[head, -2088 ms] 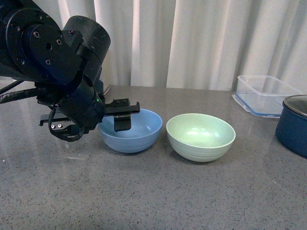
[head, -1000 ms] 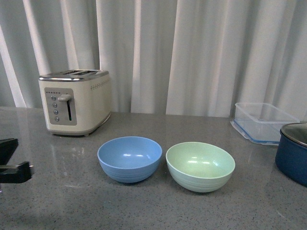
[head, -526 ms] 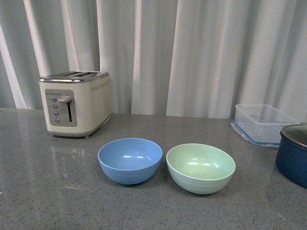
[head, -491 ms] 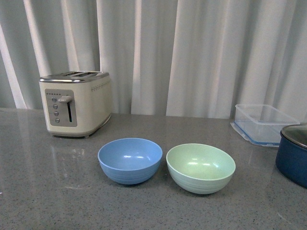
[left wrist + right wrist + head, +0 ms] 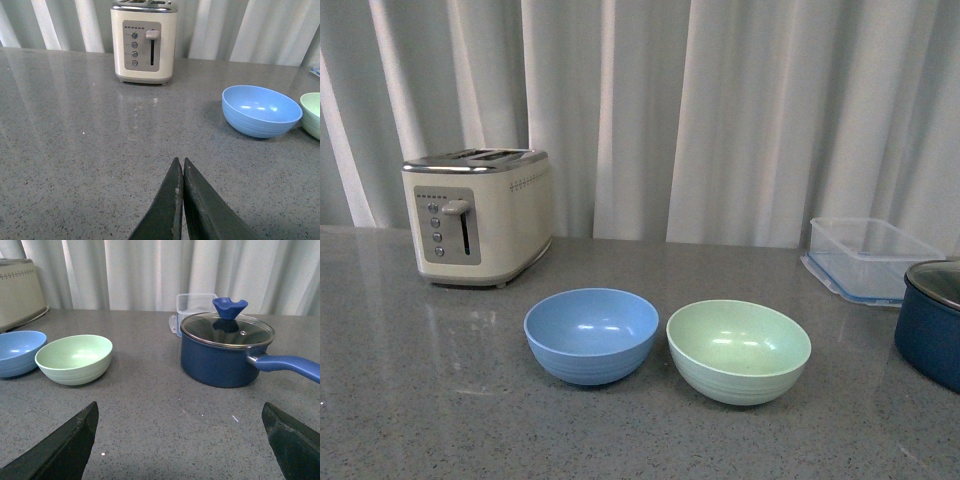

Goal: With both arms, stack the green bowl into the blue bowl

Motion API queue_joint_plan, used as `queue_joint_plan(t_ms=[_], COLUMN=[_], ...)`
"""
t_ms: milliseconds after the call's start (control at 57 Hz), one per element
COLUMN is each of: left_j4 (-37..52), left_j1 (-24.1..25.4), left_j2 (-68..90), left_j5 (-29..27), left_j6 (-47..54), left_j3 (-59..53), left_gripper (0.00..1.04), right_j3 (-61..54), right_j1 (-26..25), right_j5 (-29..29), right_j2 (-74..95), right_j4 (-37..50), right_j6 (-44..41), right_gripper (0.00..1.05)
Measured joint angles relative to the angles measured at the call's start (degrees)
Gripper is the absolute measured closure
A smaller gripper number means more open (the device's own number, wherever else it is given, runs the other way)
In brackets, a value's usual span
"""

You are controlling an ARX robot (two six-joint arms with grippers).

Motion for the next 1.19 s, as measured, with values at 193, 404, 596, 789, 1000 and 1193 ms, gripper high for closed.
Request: queue_joint_plan(t_ms=[193,404,596,789,1000,1193], left_j4=[-6.0,-12.8,-17.3,-20.4,-23.3,-33.4], left_j1=[0.0,0.0,0.0,0.0,0.0,0.0], left_j2=[-6.4,-13.6,-18.1,-21.3,-24.2,-34.0], left_j5=[0.0,0.0,0.0,0.0,0.0,0.0], left_j6=[0.0,0.0,0.0,0.0,0.0,0.1], left_j3=[0.0,0.0,0.0,0.0,0.0,0.0], left_gripper=[1.01,1.01,1.01,1.01,1.01,1.01], right_j3=[0.0,0.0,0.0,0.0,0.0,0.0], right_j1=[0.0,0.0,0.0,0.0,0.0,0.0], right_j5=[0.0,0.0,0.0,0.0,0.0,0.0], right_j2=[0.0,0.0,0.0,0.0,0.0,0.0], right_j4=[0.0,0.0,0.0,0.0,0.0,0.0], right_j6=[0.0,0.0,0.0,0.0,0.0,0.0], right_gripper=[0.1,0.1,0.1,0.1,0.1,0.1])
